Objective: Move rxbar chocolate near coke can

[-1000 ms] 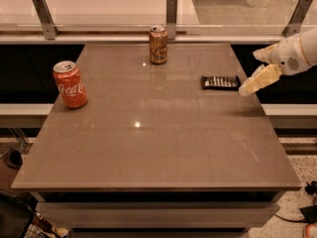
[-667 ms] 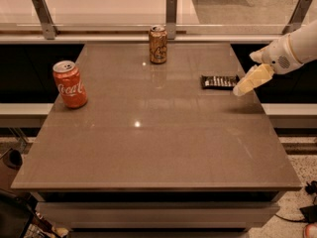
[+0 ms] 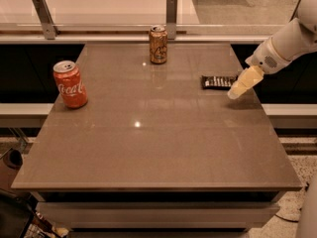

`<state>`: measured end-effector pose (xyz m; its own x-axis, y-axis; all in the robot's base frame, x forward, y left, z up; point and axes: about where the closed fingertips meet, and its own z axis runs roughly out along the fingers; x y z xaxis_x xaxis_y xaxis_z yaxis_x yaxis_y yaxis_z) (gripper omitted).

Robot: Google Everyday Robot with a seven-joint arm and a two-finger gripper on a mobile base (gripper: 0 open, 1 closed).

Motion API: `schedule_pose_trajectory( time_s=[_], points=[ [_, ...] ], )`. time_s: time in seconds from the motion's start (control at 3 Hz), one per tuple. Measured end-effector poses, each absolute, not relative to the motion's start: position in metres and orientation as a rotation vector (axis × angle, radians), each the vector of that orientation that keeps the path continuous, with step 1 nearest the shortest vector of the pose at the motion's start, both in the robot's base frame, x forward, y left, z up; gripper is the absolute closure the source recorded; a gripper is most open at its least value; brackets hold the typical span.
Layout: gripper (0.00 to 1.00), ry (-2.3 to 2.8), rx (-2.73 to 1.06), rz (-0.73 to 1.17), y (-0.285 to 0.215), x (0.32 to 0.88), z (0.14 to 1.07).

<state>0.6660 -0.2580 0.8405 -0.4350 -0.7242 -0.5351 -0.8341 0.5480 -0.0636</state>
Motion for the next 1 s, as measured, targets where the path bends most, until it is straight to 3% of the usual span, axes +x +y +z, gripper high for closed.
schedule_pose_trajectory(
  time_s=[0.67,1.0],
  points=[
    [0.00,2.343,-1.338,0.342,-0.248,0.668,0.819],
    [0.18,2.366,-1.352,0.359,-0.245,0.669,0.813]
  ],
)
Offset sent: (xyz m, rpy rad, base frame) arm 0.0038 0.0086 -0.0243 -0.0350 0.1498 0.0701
